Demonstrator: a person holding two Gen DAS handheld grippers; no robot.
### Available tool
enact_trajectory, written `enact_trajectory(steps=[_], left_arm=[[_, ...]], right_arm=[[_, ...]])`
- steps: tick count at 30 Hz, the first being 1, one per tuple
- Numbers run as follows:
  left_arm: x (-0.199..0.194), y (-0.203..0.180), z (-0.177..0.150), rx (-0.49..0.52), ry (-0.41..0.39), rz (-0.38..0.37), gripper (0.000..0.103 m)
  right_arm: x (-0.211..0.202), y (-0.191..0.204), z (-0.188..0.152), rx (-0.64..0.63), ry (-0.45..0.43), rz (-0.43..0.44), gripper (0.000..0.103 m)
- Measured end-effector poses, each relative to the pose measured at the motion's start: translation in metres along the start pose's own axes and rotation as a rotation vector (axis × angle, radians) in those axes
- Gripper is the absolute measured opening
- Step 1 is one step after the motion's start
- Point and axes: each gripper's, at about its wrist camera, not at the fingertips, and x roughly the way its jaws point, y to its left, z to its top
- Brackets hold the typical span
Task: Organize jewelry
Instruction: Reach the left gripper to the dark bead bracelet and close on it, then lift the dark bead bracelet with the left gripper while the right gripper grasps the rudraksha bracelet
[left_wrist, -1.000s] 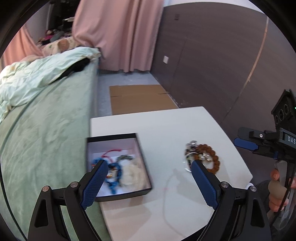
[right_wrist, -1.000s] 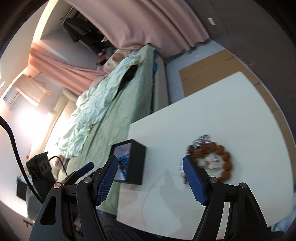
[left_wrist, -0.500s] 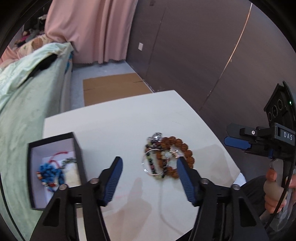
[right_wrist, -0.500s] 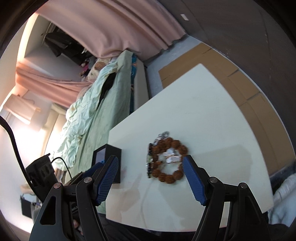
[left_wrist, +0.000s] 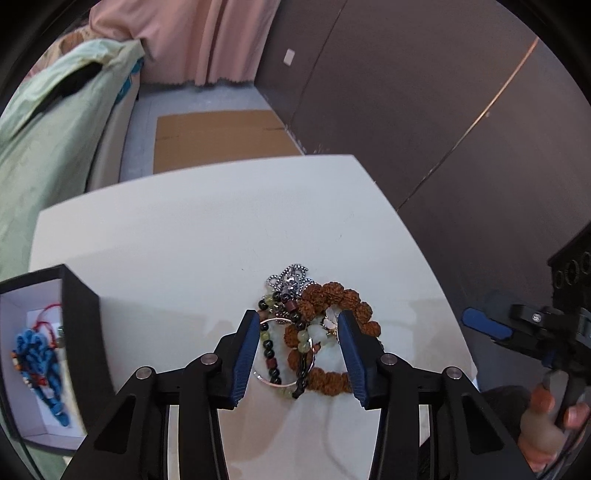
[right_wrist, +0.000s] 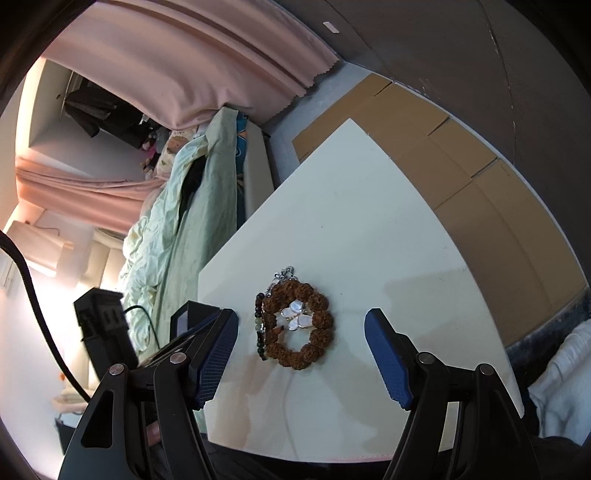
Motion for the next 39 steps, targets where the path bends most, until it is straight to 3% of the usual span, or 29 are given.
enact_trajectory(steps=[3, 6, 11, 13, 16, 26, 30, 39], left_arm=[[0.01, 0.001, -0.002, -0.017, 0.032, -0.011, 0.045], [0.018, 0.001, -0.003, -0.023, 0.044, -0.006, 0.03], [0.025, 0.002, -0.001, -0.02, 0.064, 0.006, 0.028], [0.027, 0.003, -0.001, -0.033, 0.067, 0.003, 0.017], [0.021, 0.004, -0.001, -0.037, 0.048, -0.009, 0.009], [-0.007, 0.01, 0.0, -0.049, -0.005, -0.044, 0.008], [-0.023, 0.014, 0.002, -0.055, -0.033, -0.056, 0.008], [-0.051, 0.014, 0.001, -0.035, -0.084, -0.075, 0.008]], right_arm=[[-0.005, -0.004, 0.002, 0.014, -0.02, -0.002, 0.073], [-0.007, -0.01, 0.005, 0.032, -0.028, 0.003, 0.073], [-0.009, -0.017, 0.008, 0.06, -0.043, -0.007, 0.072], [-0.008, -0.019, 0.008, 0.072, -0.044, -0.007, 0.072], [-0.007, -0.019, 0.008, 0.075, -0.042, -0.009, 0.072], [0.006, -0.01, 0.005, 0.044, -0.011, -0.014, 0.071], [0.015, -0.003, 0.003, 0.026, 0.011, -0.019, 0.065], [0.029, 0.005, 0.0, 0.005, 0.033, -0.06, 0.063]])
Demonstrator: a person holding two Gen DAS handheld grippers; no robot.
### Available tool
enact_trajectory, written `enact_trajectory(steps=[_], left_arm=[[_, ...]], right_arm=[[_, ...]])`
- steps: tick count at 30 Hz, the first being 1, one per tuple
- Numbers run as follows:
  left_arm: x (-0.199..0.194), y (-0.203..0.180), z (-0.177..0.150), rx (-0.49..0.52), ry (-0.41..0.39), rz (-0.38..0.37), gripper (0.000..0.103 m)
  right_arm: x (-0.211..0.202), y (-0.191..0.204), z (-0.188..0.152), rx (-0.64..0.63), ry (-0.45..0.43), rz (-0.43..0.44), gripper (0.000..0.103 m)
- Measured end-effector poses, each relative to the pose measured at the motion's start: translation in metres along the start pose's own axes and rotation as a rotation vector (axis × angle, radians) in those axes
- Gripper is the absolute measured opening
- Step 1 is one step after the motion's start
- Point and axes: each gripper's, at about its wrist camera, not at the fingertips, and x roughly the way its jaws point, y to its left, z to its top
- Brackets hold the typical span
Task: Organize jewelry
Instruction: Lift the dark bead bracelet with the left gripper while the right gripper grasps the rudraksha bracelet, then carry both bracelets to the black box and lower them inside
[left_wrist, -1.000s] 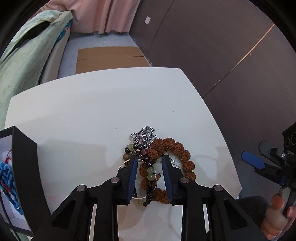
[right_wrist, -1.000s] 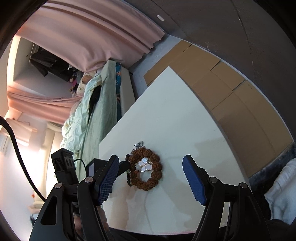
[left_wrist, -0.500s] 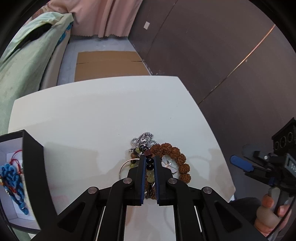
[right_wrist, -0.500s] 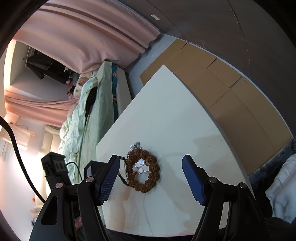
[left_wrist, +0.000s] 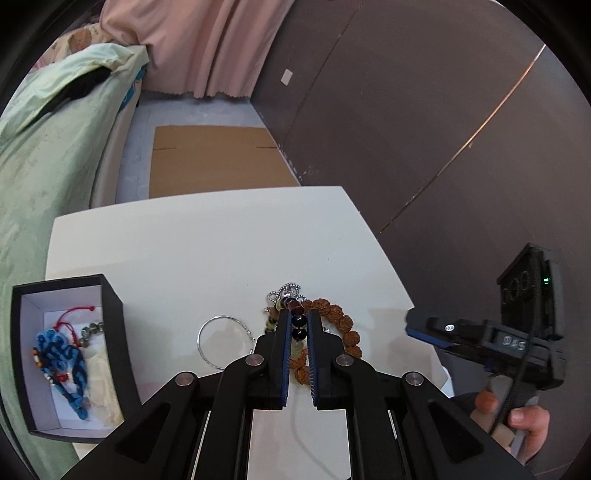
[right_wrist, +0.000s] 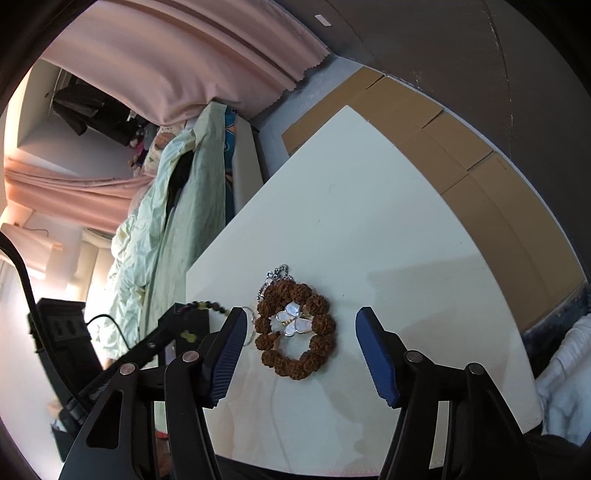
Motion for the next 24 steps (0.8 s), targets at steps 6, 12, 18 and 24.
enact_trajectory(steps=[6, 12, 18, 24], left_arm=[[-0.017, 0.006, 0.002, -0.004, -0.032, -0.003, 0.008], [-0.035, 0.019, 0.001, -0.021, -0.067, 0.006, 0.008], [-0.054, 0.03, 0.0, -0.033, -0.101, 0.016, 0.008], [-0.071, 0.041, 0.0, -0.049, -0.126, 0.023, 0.008]], right_arm=[[0.018, 0.007, 0.001, -0.052, 0.027, -0.091, 0.057], [0.037, 0.016, 0.0, -0.118, 0.063, -0.186, 0.05], [0.054, 0.031, -0.006, -0.221, 0.083, -0.293, 0.044], [0.061, 0.036, -0.007, -0.277, 0.082, -0.384, 0.021]])
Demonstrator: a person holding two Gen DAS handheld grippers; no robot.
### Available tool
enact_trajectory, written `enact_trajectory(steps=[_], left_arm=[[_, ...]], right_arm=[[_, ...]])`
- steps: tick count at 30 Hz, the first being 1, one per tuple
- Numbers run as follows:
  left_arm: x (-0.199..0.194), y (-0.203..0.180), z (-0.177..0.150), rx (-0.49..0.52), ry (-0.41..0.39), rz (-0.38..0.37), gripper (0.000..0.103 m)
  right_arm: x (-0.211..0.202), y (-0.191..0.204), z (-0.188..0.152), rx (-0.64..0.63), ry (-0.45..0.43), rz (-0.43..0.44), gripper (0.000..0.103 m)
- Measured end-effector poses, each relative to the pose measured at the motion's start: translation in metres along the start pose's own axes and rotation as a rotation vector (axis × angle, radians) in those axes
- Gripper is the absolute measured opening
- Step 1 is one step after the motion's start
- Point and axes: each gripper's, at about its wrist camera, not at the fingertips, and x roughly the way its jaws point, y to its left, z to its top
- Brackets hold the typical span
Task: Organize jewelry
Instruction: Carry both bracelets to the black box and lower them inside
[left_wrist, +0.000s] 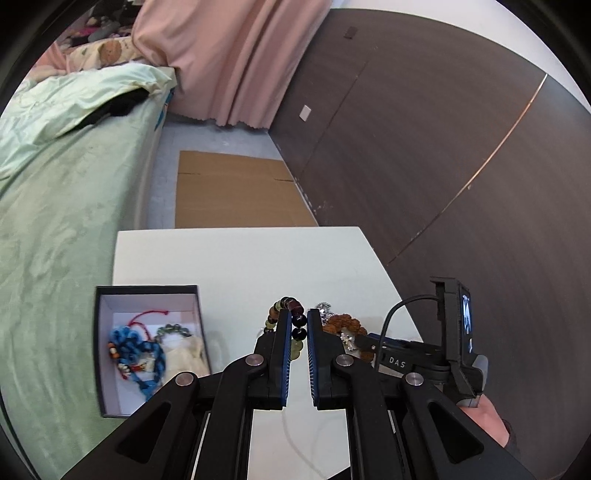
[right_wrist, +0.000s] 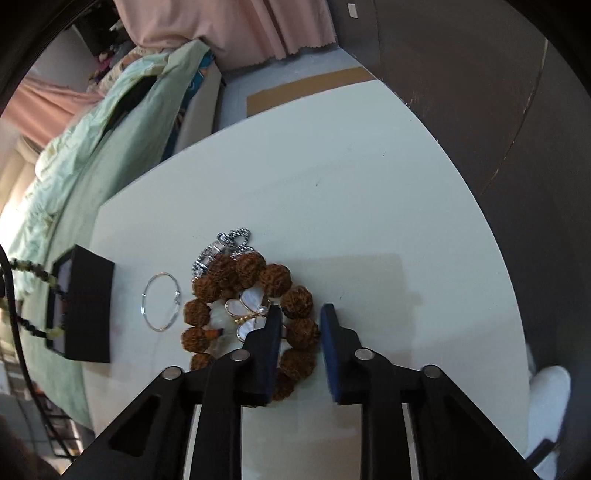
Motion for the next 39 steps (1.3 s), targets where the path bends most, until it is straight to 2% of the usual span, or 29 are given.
enact_trajectory(steps=[6, 11, 21, 24, 26, 28, 29, 30, 34, 39], left_arm=[[-0.016, 0.014, 0.002, -0.013, -0.034, 0.012, 0.008], [-0.026, 0.028, 0.002, -0.026, -0.049, 0.032, 0.008], [-0.041, 0.057, -0.003, -0.065, -0.08, 0.049, 0.008], [-0.038, 0.069, -0.007, -0.097, -0.085, 0.02, 0.009], [-0.035, 0.077, -0.008, -0.126, -0.069, -0.023, 0.02], [-0.031, 0.085, -0.011, -0.162, -0.045, -0.024, 0.069], [-0.033, 0.086, -0.012, -0.162, -0.058, -0.018, 0.077], [-0.038, 0.086, -0.013, -0.154, -0.079, -0.009, 0.081], [-0.06, 0.087, -0.011, -0.124, -0.151, 0.028, 0.081], [-0.075, 0.1, -0.008, -0.136, -0.18, 0.079, 0.081]], right_arm=[[-0.03, -0.008, -0.003, 0.031, -0.064, 0.098, 0.019], [-0.058, 0.007, -0.007, 0.006, -0.137, 0.198, 0.019], [-0.088, 0.04, -0.002, -0.022, -0.212, 0.261, 0.019], [-0.1, 0.054, -0.001, -0.046, -0.224, 0.275, 0.019], [-0.107, 0.065, 0.002, -0.07, -0.235, 0.278, 0.019], [-0.113, 0.077, 0.003, -0.097, -0.244, 0.29, 0.019], [-0.115, 0.083, 0.004, -0.11, -0.247, 0.298, 0.019], [-0.117, 0.089, 0.005, -0.12, -0.249, 0.305, 0.019], [-0.116, 0.119, 0.01, -0.154, -0.226, 0.362, 0.019], [-0.104, 0.16, 0.01, -0.209, -0.189, 0.408, 0.019]])
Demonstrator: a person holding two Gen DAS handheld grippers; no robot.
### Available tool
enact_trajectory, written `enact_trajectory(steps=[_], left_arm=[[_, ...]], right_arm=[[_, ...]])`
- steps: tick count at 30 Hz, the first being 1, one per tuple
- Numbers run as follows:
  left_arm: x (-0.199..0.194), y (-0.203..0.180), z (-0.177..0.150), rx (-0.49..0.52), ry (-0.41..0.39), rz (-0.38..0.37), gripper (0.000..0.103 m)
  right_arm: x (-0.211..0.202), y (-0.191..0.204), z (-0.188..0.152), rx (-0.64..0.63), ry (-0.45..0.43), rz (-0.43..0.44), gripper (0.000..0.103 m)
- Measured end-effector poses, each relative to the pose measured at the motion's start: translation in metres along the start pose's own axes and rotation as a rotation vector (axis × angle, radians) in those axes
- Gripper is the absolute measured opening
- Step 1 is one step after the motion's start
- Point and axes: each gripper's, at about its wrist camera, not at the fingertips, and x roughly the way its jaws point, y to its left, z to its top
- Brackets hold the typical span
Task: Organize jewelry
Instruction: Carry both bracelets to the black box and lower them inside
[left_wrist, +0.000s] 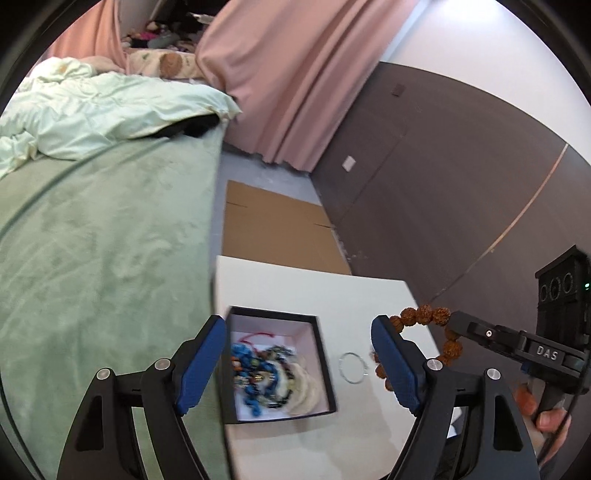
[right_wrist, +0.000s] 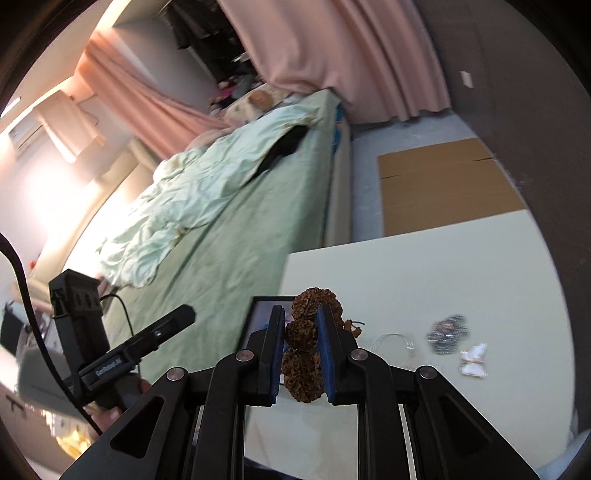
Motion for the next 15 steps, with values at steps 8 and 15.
enact_trajectory(steps=[8, 15], left_arm=[[-0.018, 0.019, 0.015, 0.023, -0.034, 0.056, 0.081], [-0.019, 0.018, 0.021, 0.046, -0.032, 0.087, 0.081]], right_arm=[[0.041, 0.027, 0.004, -0.023, 0.056, 0.077, 0.019], [0.067, 0.007, 0.0, 0.023, 0.129, 0.008, 0.048]])
